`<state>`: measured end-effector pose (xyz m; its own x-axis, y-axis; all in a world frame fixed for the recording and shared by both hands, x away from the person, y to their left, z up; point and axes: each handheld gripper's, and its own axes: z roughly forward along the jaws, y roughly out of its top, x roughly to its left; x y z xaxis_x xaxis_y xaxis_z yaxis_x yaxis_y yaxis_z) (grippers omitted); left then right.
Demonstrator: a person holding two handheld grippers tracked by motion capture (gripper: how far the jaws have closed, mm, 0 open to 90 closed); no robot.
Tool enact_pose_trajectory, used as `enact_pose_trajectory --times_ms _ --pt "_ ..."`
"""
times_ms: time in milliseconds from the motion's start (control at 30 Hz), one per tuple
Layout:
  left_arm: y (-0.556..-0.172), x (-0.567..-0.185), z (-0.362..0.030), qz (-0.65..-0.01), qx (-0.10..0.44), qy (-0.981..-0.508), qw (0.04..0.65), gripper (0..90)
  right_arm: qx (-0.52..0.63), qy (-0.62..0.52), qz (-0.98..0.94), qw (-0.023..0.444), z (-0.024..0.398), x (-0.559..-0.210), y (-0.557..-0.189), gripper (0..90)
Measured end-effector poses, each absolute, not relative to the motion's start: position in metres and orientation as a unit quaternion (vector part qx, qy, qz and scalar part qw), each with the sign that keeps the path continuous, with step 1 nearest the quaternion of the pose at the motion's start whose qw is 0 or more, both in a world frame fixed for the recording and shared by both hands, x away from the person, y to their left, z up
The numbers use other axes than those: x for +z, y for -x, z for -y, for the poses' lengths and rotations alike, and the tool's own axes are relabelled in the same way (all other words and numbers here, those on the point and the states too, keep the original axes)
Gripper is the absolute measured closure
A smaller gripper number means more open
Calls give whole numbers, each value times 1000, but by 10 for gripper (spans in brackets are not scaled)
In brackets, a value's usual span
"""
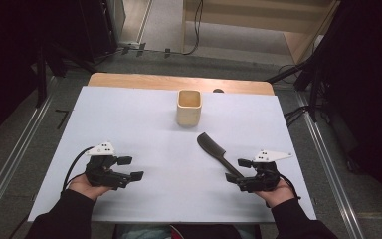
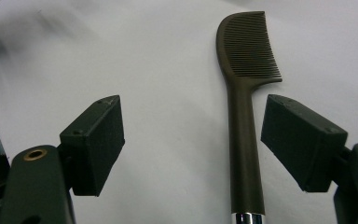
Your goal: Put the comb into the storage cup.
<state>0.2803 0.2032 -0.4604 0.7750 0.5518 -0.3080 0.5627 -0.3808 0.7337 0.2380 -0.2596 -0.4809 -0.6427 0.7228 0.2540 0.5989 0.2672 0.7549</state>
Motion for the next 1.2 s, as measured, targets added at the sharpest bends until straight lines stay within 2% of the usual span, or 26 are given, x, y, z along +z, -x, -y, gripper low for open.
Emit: enact_pose_trajectory --times_ms 1200 --pt "-281 -460 -205 -337 -4 -830 445 222 453 -454 -758 115 278 -476 -248 195"
